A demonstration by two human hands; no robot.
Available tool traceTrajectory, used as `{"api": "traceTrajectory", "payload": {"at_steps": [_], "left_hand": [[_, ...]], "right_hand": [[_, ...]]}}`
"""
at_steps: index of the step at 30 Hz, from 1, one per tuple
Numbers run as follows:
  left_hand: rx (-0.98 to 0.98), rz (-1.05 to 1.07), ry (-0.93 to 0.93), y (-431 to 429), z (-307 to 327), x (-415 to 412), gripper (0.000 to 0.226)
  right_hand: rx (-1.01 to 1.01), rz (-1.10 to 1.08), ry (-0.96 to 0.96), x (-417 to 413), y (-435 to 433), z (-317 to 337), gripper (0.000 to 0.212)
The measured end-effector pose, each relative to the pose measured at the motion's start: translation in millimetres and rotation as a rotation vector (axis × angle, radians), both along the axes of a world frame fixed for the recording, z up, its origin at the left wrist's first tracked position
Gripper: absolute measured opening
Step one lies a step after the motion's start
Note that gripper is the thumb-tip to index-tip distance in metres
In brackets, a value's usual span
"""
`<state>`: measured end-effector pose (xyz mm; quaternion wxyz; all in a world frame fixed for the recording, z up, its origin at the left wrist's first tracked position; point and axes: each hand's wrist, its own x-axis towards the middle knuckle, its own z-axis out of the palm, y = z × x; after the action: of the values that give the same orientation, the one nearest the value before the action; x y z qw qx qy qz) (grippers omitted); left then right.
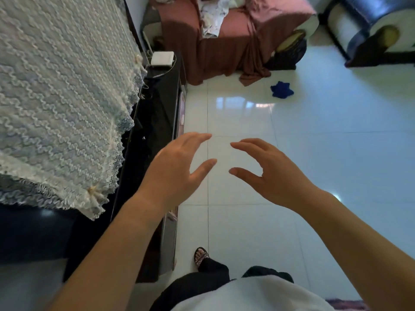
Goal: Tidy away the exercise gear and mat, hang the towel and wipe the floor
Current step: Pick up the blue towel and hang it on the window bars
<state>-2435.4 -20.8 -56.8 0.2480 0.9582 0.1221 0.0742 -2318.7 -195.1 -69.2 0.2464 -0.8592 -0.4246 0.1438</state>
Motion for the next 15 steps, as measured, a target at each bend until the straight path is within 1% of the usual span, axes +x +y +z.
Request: {"api": "traceTrajectory", "payload": {"at_steps": [3,8,11,15], "left_hand": [[0.017,-0.04,0.033,34,-1,24,0.052],[0.009,-0.108,0.068,63,-5,74,0.053],[0.013,-0.144,0.059,78,-11,112,0.052],[-0.001,-0.171,0.068,93,-23,180,0.052]], "right_hand": [[0.022,-0.057,-0.012,17,26,1,0.059],[0.036,-0.133,0.008,51,51,-3,0.061],[0.045,-0.165,0.012,83,63,-9,0.062],[0.058,-0.222,0.019,141,79,-17,0.058]]}}
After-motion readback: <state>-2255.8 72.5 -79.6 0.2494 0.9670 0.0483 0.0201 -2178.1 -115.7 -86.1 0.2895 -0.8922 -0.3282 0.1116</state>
